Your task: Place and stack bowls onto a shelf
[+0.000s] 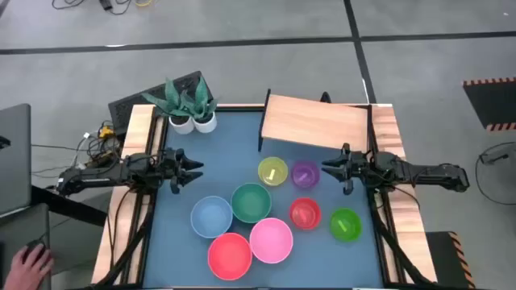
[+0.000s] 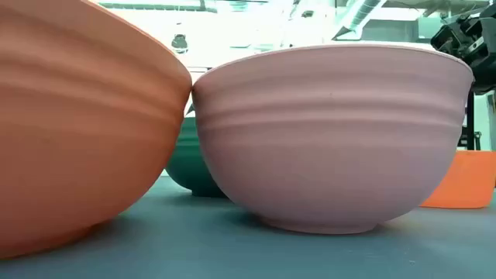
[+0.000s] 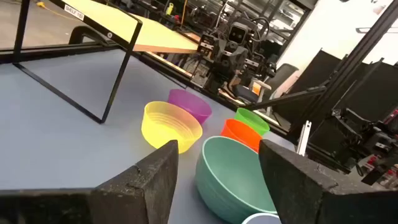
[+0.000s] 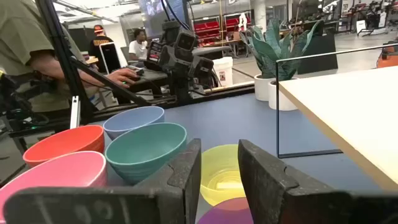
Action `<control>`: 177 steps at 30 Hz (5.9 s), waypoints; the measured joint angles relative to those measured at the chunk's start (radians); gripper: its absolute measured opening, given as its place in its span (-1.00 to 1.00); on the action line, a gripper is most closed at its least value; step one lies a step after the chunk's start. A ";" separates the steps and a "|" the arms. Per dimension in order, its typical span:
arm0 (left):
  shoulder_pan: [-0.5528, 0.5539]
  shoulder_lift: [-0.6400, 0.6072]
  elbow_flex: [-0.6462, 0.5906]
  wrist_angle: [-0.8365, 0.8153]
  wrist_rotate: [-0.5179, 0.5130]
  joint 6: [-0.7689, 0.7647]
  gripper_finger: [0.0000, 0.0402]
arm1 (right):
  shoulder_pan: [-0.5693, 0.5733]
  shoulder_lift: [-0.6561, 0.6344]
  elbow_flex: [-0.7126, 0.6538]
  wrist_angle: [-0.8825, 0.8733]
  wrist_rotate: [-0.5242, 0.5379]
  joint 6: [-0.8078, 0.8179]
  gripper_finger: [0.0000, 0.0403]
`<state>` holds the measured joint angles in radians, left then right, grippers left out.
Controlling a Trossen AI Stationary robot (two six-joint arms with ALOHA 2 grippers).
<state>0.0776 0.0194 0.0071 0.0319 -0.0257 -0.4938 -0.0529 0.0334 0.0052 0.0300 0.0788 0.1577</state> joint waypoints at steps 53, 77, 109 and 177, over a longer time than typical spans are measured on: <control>0.000 0.000 0.000 0.000 0.000 0.000 0.04 | 0.000 0.000 0.000 0.000 0.000 0.000 -0.34; 0.000 0.000 0.008 -0.005 -0.114 -0.161 0.04 | -0.009 0.000 0.000 0.002 0.006 -0.091 -0.34; 0.000 0.000 0.011 0.027 -0.506 -0.344 0.04 | 0.013 -0.001 0.006 0.038 -0.099 0.736 -0.34; 0.000 0.000 0.012 0.019 -0.370 -0.276 0.04 | 0.257 1.219 0.809 -0.687 -0.117 0.242 -0.30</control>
<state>0.0773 0.0196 0.0189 0.0509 -0.3958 -0.7701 0.2043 1.2527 0.8143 -0.6571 -0.0380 0.3999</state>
